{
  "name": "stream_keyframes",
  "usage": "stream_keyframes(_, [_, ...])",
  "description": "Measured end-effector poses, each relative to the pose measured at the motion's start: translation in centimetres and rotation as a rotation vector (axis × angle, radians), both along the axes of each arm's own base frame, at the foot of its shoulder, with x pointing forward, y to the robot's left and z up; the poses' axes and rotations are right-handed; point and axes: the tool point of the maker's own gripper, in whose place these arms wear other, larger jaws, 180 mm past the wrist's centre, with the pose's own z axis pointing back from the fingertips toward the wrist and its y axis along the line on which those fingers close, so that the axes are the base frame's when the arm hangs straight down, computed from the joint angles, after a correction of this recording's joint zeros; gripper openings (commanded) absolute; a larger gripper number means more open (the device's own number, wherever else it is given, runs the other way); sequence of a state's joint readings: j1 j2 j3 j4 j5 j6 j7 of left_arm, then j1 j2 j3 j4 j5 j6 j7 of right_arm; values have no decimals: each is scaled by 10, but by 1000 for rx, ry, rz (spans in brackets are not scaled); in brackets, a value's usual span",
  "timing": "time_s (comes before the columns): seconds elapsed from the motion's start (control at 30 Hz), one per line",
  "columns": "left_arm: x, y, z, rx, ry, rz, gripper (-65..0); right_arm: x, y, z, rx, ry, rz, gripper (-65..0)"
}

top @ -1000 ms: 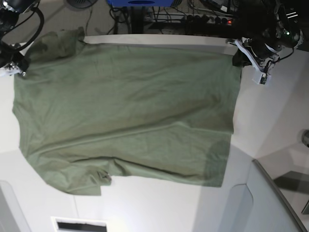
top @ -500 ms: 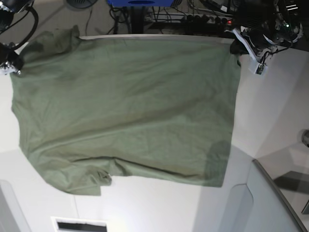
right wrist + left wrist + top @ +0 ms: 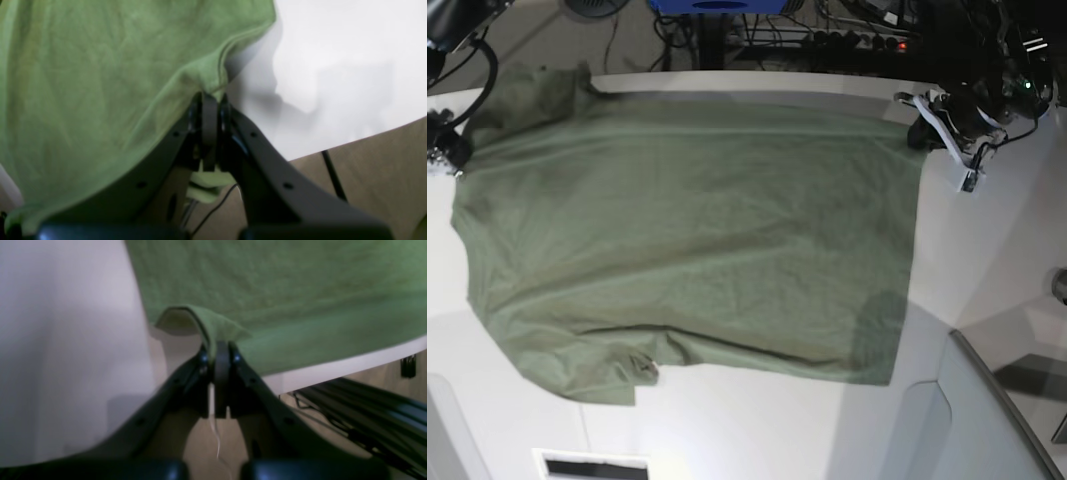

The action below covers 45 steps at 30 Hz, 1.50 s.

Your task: Layout the t-shirt on the table in an organized manner, then fold the t-shirt properly

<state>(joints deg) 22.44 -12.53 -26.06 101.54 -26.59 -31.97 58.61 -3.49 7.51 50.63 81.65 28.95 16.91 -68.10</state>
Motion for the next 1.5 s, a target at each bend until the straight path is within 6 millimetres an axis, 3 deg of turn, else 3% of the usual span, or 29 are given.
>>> stream_keyframes(0.17, [30, 3, 0, -23, -25, 21, -650, 19, -2, -1, 41, -12, -6, -644])
stream_keyframes(0.33, [34, 6, -17, -52, 23, 50, -650, 32, -2, -4, 45, 15, 44, -644])
stream_keyframes(0.57, [56, 9, -19, -78, 9, 74, -650, 66, 12, -10, 89, -33, 60, -644])
stream_keyframes(0.8, [74, 10, -20, -114, -25, 102, -650, 71, 2, -21, 98, -34, 19, -644])
stream_keyframes(0.97, [70, 18, -33, -50, 10, 104, -650, 75, -6, -20, 78, -58, 1, -644])
stream_keyframes(1.13, [71, 8, -42, -26, -5, 100, -650, 76, -8, -23, 87, -51, -9, -644])
stream_keyframes(1.5, [79, 10, -39, -18, -20, 101, -650, 81, -9, -22, 78, -78, -19, -641])
